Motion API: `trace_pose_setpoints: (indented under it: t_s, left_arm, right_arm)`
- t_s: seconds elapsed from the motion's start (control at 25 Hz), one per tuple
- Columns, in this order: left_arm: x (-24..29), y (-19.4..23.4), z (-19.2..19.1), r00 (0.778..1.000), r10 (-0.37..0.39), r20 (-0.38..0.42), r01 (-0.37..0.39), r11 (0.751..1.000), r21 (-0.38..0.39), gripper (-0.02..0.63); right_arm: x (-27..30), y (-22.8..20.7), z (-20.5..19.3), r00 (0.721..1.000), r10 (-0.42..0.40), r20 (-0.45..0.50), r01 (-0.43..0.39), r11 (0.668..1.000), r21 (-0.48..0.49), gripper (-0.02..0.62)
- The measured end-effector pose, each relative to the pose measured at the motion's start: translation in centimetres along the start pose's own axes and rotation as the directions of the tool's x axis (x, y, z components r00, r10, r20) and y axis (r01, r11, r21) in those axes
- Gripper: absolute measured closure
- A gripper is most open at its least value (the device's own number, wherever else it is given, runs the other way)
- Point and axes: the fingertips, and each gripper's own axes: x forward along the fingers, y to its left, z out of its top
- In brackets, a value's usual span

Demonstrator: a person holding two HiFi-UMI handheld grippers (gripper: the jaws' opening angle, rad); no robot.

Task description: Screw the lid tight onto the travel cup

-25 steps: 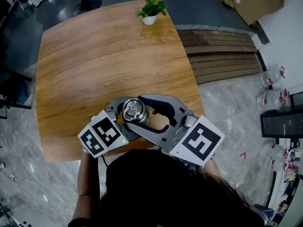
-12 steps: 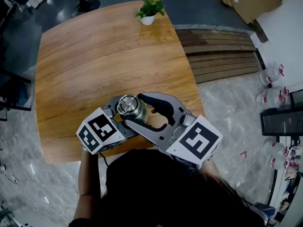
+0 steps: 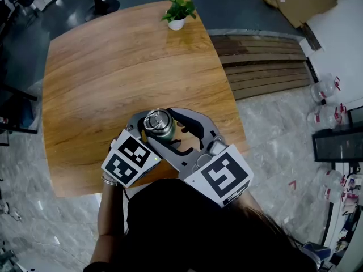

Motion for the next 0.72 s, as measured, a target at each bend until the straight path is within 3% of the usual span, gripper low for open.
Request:
trace_pose_setpoints:
  t_s: [0.16, 0.28, 0.4, 0.52, 0.6, 0.72]
  left_arm:
    - [-0.3, -1.8, 0.5, 0.990, -0.134, 0.042, 0.133, 0.991, 0.032, 0.222]
    - [-0.4, -3.0, 0.5, 0.978, -0.204, 0.041, 0.200, 0.977, 0.076, 0.222]
    - [-0.2, -2.5, 0.6, 0.985, -0.165, 0.046, 0.163, 0.986, 0.041, 0.222]
    - [0.2, -0.9, 0.3, 0.999, -0.039, 0.008, 0.039, 0.999, -0.004, 0.222]
    - [0.3, -0.4, 0.2, 1.000, 0.009, -0.009, -0.009, 1.000, -0.015, 0.222]
    - [0.0, -0.7, 0.2, 1.000, -0.024, 0.013, 0.025, 0.999, -0.042, 0.222]
  right_arm:
    - [-0.7, 0.5, 0.2, 0.994, 0.111, 0.006, -0.111, 0.993, 0.050, 0.351]
    - [-0.6, 0.8, -0.2, 0.989, 0.149, -0.014, -0.149, 0.988, 0.029, 0.353]
    - [-0.3, 0.5, -0.4, 0.996, 0.086, -0.028, -0.087, 0.996, -0.011, 0.351]
    - [0.1, -0.2, -0.6, 0.999, -0.011, -0.033, 0.010, 1.000, -0.022, 0.351]
    - [0.3, -0.1, -0.5, 1.000, -0.008, -0.020, 0.008, 1.000, -0.005, 0.352]
    - [-0.1, 0.3, 0.0, 0.998, 0.059, 0.002, -0.059, 0.997, 0.039, 0.351]
